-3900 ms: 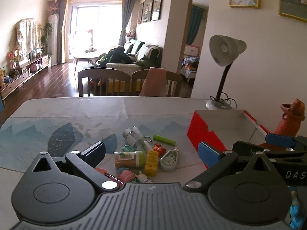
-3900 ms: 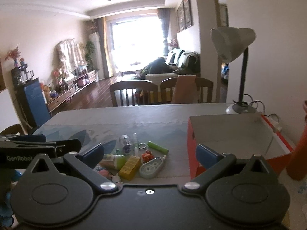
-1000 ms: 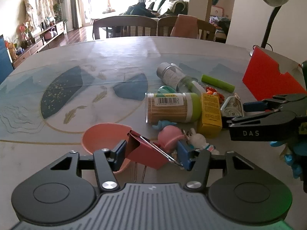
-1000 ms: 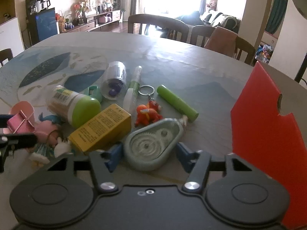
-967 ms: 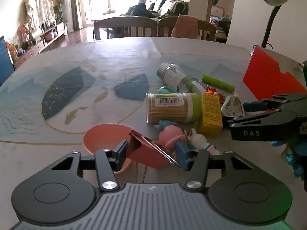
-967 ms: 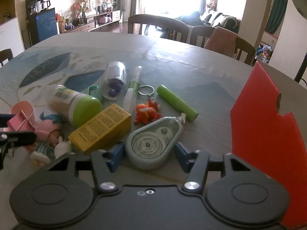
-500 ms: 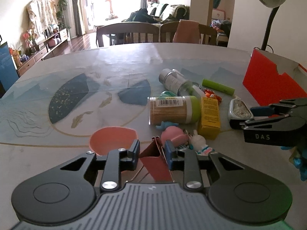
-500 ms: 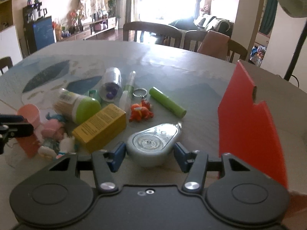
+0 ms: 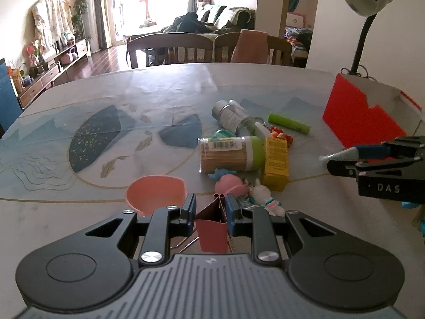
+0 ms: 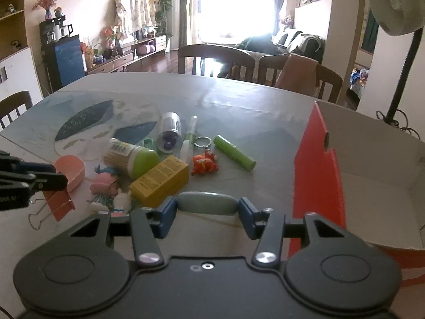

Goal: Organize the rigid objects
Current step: 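Close the right tool on the grey correction tape, then carry the binder clip and correction tape over the open cardboard box with both tools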

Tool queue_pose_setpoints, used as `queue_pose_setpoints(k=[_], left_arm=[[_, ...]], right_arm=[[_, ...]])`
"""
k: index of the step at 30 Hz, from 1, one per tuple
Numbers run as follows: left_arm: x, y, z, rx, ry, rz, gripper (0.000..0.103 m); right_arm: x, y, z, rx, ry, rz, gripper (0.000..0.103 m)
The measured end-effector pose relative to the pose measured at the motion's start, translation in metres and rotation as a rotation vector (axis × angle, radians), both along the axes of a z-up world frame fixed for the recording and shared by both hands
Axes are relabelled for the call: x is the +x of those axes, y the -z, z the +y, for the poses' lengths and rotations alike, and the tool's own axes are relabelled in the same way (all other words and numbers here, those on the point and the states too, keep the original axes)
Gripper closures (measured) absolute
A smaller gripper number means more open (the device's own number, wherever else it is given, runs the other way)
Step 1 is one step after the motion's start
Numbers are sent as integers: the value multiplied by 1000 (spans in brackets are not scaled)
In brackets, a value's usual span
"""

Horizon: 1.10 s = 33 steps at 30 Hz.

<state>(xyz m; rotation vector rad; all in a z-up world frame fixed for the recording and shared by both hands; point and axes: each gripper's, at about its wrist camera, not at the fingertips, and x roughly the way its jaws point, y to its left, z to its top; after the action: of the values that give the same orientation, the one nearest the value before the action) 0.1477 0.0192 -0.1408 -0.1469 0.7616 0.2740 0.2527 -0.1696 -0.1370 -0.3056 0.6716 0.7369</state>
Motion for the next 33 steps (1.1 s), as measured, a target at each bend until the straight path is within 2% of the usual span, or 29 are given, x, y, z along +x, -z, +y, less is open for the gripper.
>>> queue_pose_setpoints(k=[12, 19, 29, 33], left_arm=[[5, -32, -5, -22, 42, -39, 80], [17, -53, -16, -33, 91, -73, 80], [59, -91, -45, -27, 221, -133, 80], [83, -104, -66, -20, 281, -160, 80]], right_arm=[[-3, -23, -14, 60, 17, -2, 54], [1, -53, -31, 149, 51, 5, 54], [26, -111, -73, 286, 133, -59, 54], [41, -120, -95, 301, 187, -93, 54]])
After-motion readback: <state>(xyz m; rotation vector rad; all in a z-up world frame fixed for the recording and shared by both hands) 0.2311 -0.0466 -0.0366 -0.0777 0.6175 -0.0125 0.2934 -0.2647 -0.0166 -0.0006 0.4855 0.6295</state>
